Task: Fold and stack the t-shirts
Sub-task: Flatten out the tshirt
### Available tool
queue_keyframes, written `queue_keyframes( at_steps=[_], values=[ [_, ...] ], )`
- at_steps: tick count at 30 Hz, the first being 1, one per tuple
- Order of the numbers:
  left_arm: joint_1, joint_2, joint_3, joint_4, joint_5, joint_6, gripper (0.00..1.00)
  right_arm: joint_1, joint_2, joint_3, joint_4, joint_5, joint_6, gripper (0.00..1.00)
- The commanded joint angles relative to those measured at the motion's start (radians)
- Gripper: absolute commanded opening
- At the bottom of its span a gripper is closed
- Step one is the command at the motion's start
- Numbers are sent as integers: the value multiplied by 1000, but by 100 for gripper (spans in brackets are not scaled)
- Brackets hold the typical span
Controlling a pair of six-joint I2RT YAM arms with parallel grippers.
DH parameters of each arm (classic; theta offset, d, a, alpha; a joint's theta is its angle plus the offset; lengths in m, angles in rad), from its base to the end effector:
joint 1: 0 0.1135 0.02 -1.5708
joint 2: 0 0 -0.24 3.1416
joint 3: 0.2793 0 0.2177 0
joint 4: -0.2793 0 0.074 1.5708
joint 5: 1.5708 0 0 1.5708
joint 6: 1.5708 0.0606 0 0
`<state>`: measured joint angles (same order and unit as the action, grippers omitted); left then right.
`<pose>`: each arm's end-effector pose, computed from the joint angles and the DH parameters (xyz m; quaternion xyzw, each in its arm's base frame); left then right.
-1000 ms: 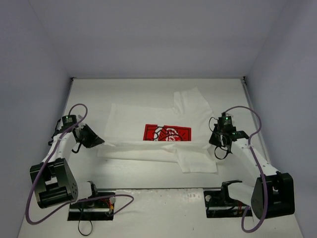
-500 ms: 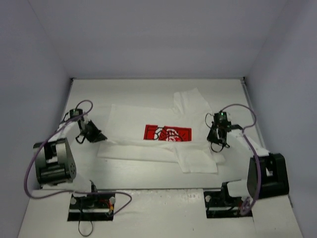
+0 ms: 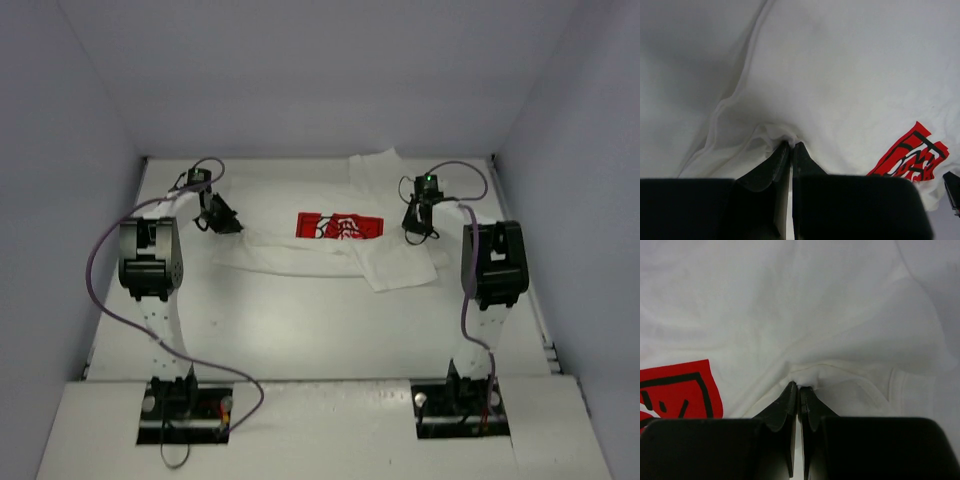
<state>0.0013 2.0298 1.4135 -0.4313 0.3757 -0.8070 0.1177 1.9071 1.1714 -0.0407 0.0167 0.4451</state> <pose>0.3970 -0.0217 0.1437 -0.3288 0.8915 -0.2656 0.1630 0.3881 0.0449 0.1498 0.1535 0.9093 0.1000 0.3737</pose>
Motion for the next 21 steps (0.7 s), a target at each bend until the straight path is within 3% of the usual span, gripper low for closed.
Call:
queue_keyframes(
  at_steps=[1,3,8,15,21],
  values=[
    [17,140,265,-10,-98,-10,0,-38,167,252,30,-2,-62,0],
    [27,144,313,-32,-84,-12,0,-43,155,301,30,-6,-76,0],
    [84,-96,239,-69,-142,52,0,-51,-73,253,29,6,-117,0],
    [139,-484,-101,-90,-112,79,0,-51,-449,-101,16,28,-96,0],
    [140,-620,-379,-87,-87,86,0,-52,-684,-376,-10,28,-38,0]
  ],
)
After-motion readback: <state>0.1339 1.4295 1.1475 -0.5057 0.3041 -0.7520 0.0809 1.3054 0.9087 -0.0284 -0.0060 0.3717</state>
